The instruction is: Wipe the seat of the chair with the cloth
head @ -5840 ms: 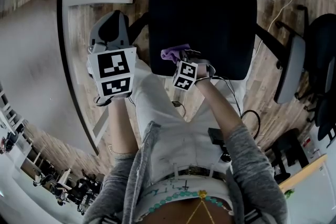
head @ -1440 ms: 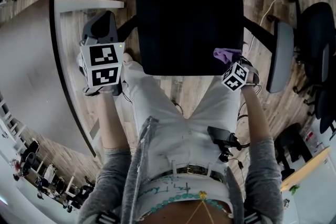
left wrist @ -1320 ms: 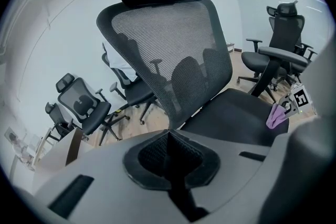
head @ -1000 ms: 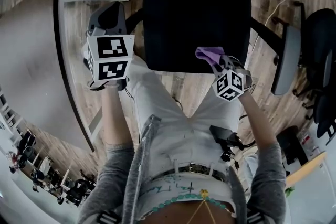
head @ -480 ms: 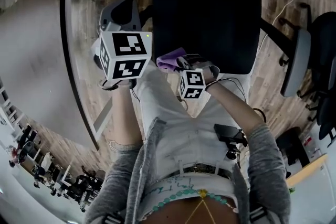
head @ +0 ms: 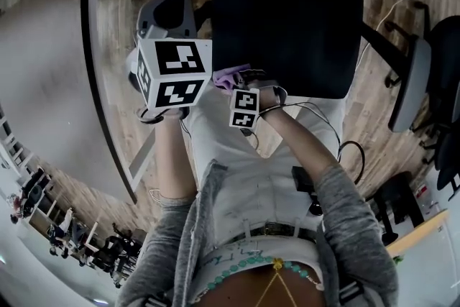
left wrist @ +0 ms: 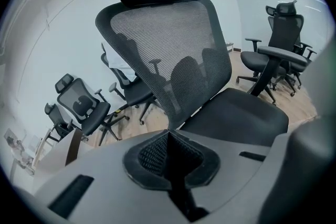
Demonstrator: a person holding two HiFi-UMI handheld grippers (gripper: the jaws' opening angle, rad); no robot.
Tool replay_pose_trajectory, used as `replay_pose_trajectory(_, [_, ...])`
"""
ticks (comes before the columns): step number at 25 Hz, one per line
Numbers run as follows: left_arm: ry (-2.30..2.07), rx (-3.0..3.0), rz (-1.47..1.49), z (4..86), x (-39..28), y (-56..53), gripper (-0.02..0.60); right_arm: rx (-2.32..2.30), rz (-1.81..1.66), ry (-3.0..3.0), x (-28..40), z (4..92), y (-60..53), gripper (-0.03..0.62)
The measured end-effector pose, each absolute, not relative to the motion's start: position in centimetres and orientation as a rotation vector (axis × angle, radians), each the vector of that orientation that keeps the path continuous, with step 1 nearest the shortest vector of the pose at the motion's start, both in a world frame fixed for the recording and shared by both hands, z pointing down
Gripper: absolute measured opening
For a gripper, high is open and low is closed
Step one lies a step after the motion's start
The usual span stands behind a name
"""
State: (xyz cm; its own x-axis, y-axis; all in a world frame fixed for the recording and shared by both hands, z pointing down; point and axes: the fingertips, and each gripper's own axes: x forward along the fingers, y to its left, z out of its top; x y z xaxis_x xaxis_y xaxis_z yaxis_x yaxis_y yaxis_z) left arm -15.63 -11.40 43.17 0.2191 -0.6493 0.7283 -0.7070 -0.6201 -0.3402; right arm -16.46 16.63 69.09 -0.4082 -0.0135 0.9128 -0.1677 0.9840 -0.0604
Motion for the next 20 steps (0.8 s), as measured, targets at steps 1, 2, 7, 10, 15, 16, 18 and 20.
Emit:
replay_pose_trajectory(1, [-1.337,2.401,1.385,43.2,-15.6,-11.4,0.003,0.129,0.159,-1.988,-16.4,69.1,16.6,0.048])
replay_pose_trajectory(2, [-1.336,2.401,1.384,43.3,-15.5,-11.4,0.003,0.126,0.144,-1.991,-16.3,69.1,16.7,0.048])
replay_pose_trajectory(7, [-1.338,2.401,1.378,43.1,-15.5,-11.4,0.003,0.125,0.137,-1.997,-16.1,69.1,16.8,0.048])
replay_pose_trajectory(10, [-1.337,2.402,1.382,43.1,-15.4,-11.4,0.003,0.121,0.155,-1.994,-15.8,69.1,16.9,0.048])
replay_pose_trajectory(15, [-1.338,2.400,1.380,43.0,-15.2,-11.4,0.003,0.112,0.160,-1.981,-14.7,69.2,17.1,0.048])
replay_pose_trajectory(16, [-1.338,2.401,1.379,43.0,-15.2,-11.4,0.003,0.111,0.162,-1.977,-14.5,69.3,17.2,0.048])
replay_pose_trajectory(18, [-1.338,2.401,1.381,43.1,-15.2,-11.4,0.003,0.111,0.175,-1.971,-14.1,69.4,17.3,0.048])
replay_pose_trajectory(20, [-1.337,2.400,1.382,43.2,-15.4,-11.3,0.003,0.111,0.188,-1.967,-13.9,69.6,17.5,0.048])
